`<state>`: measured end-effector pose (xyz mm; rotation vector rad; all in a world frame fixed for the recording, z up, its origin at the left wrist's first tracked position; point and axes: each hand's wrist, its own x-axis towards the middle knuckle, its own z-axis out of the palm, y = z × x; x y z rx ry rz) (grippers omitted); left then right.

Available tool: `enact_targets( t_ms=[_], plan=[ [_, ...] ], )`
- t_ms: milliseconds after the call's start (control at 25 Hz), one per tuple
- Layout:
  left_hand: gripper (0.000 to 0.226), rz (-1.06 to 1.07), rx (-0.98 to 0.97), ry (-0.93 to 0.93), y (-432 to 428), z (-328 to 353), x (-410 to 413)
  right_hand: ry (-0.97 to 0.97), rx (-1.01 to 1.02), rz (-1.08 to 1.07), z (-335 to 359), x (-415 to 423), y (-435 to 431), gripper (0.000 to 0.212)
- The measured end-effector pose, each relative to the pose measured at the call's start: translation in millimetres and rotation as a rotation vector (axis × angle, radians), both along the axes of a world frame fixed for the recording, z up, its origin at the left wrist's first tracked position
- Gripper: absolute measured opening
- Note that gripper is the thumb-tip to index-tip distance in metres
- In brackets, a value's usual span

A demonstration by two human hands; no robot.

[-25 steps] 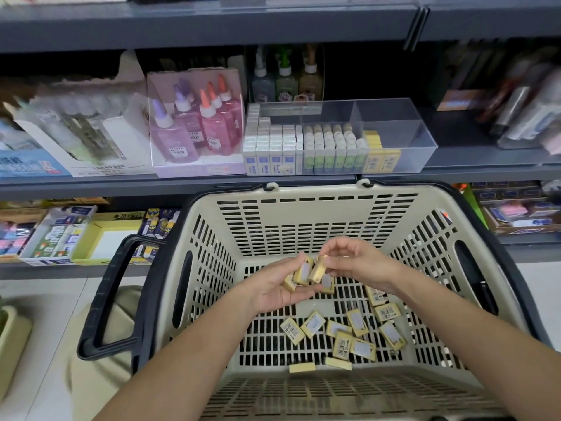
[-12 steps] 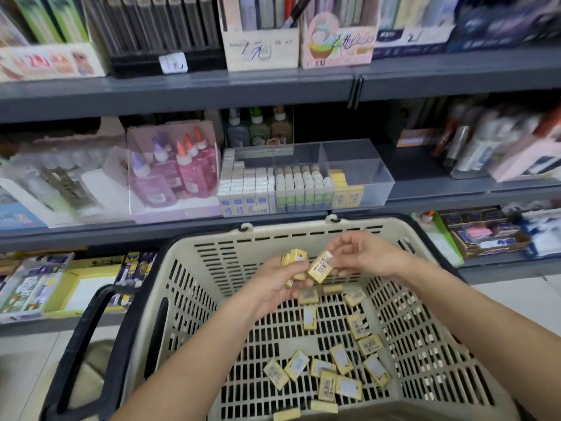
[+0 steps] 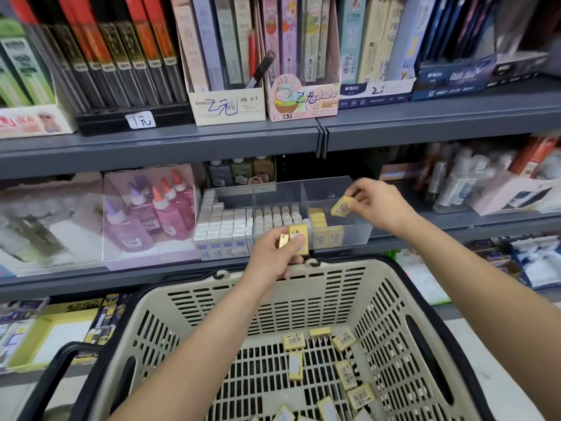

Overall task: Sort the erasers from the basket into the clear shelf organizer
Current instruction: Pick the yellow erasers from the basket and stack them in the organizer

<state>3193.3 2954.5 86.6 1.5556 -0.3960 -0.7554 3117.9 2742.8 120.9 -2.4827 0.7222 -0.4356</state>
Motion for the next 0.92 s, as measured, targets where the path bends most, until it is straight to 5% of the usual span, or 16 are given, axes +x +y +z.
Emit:
enact_targets(
  t_ms=[400,520,600,760,920],
  plan=[
    [0.017,0.005,0.010,-0.085,-16.2,2.1,27.1,0.402,-0.094,0.301,-16.4,19.6,-2.9,0.026],
    [0.019,-0.009,0.018,-0.087,-22.1,0.5,25.6,0.161,-0.206,0.260,-7.7,18.2,5.5,0.025],
    [0.021,-0.032,0.019,-0.102,-26.0,0.6,23.5,-0.028,-0.078,0.282,-0.2,15.9,21.0,0.023],
    [0.014,-0.074,-0.024,-0.074,-32.3,2.5,16.2,0.033,-0.030,0.381,3.1,14.7,35.5,0.014],
    [0.013,-0.022,-0.147,0.223,-32.7,6.9,13.3,-0.038,0.310,0.452,11.0,5.6,28.2,0.021]
  ],
)
